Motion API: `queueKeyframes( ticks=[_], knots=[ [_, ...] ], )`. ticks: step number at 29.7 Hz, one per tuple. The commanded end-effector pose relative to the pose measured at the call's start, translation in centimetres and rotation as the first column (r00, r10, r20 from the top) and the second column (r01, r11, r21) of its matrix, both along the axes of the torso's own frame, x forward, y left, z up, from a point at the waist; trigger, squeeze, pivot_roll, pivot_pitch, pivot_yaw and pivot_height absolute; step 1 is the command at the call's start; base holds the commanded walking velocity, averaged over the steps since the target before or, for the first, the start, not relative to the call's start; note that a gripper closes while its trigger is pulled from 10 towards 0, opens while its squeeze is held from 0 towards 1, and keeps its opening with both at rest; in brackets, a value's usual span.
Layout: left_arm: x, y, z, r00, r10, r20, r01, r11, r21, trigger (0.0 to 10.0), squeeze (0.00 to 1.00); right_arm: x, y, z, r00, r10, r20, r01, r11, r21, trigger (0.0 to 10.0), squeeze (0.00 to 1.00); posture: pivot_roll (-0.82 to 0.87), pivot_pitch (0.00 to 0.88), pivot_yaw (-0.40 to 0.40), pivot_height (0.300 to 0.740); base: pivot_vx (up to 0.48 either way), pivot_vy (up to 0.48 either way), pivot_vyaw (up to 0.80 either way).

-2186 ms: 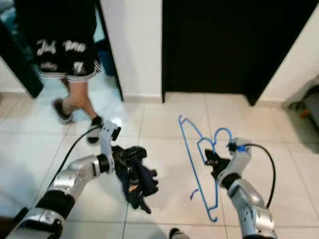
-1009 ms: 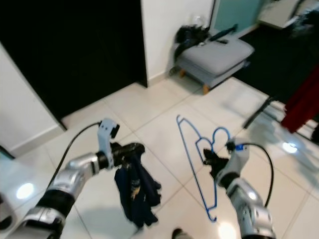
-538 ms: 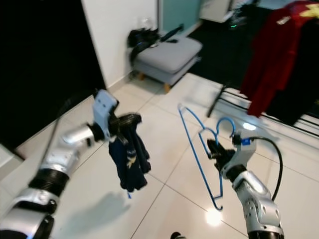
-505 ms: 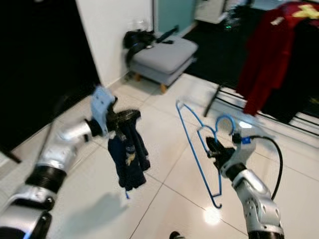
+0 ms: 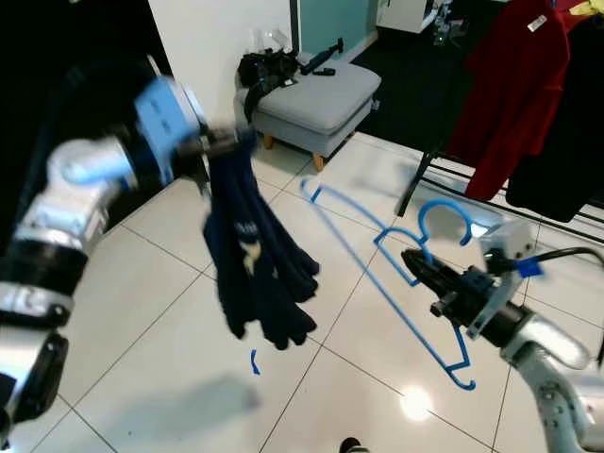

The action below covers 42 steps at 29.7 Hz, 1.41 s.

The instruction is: Hang hanger

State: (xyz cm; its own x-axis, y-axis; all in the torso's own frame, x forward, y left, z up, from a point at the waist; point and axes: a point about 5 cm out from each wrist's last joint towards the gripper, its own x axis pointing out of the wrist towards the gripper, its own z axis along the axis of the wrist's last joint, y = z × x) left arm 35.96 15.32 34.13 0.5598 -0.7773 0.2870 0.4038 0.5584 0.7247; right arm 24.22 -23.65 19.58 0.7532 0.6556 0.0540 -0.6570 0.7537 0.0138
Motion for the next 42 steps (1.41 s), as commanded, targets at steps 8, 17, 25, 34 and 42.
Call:
queueKeyframes(
  ticks=[8,17,25,34,42],
  knots=[
    [-1.9,0.5,1.6,0.978,-0.207,0.019,0.208,0.972,-0.113,10.0,0.0,-1.4,0.4,0.1,0.993,0.108,-0.054,-0.109,0.994,-0.027,10.0,0.0,-0.05,0.132,0.058,0.74,0.0,0.0,0.0],
    [-2.1,1.1,0.8,0.975,-0.222,0.007,0.221,0.973,0.07,10.0,0.0,-1.8,0.1,2.3,0.986,0.169,-0.003,-0.169,0.986,-0.008,10.0,0.0,-0.04,0.129,0.055,0.74,0.0,0.0,0.0],
    [-2.4,1.3,1.2,0.968,-0.249,0.025,0.244,0.962,0.12,10.0,0.0,-2.3,-0.5,3.6,0.979,0.205,0.01,-0.204,0.978,-0.05,10.0,0.0,-0.05,0.129,0.055,0.74,0.0,0.0,0.0],
    [-3.5,-0.3,1.8,0.93,-0.366,0.038,0.357,0.923,0.143,10.0,0.0,-2.2,-0.3,4.3,0.97,0.242,0.006,-0.24,0.965,-0.107,10.0,0.0,-0.05,0.13,0.053,0.74,0.0,0.0,0.0],
    [-4.7,-1.9,0.8,0.875,-0.481,-0.052,0.481,0.853,0.203,10.0,0.0,-1.5,0.4,5.3,0.96,0.278,0.039,-0.273,0.956,-0.104,10.0,0.0,-0.05,0.132,0.051,0.74,0.0,0.0,0.0]
  ],
)
